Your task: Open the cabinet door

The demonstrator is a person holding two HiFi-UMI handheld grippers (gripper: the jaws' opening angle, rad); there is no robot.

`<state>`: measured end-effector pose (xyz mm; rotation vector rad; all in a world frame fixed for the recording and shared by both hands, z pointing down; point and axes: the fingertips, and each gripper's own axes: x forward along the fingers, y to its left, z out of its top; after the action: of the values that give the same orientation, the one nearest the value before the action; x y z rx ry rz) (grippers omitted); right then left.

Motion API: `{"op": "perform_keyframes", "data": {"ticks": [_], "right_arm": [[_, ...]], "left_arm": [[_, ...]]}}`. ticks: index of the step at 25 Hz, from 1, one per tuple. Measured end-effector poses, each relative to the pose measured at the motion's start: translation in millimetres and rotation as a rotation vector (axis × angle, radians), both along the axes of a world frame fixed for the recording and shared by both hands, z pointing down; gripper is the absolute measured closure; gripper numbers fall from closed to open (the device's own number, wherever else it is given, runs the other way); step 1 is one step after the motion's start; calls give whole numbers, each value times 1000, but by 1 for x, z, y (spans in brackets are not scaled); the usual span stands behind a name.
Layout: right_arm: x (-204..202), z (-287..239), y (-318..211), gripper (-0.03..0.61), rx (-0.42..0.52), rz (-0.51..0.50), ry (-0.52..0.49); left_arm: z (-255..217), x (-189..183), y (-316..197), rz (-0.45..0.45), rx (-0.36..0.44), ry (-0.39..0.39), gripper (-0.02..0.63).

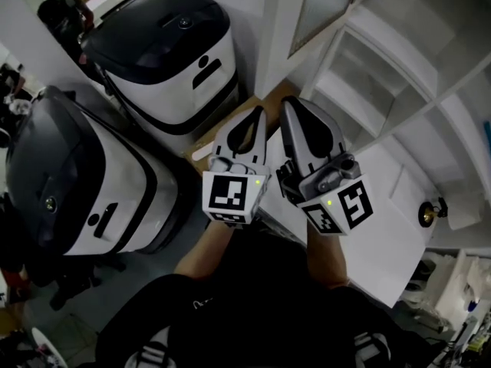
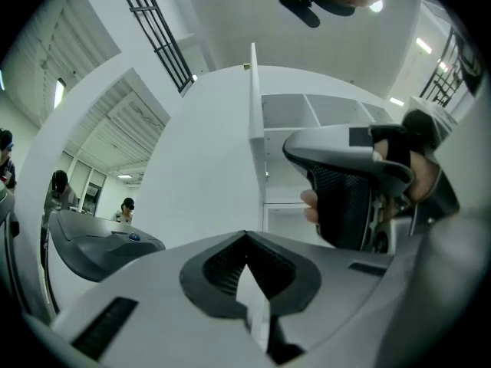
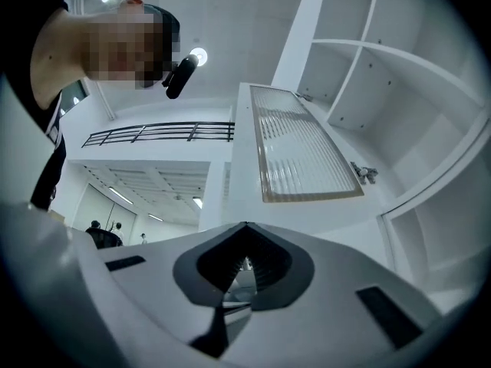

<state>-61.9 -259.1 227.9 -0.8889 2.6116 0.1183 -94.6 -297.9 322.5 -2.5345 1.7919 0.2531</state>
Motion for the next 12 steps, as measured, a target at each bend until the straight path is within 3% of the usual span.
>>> {"op": "perform_keyframes", "data": {"ticks": [12], "right_arm": [[29, 35, -1, 560, -89, 76, 7]], "left_arm": [[5, 27, 8, 45, -11, 0, 603]]}}
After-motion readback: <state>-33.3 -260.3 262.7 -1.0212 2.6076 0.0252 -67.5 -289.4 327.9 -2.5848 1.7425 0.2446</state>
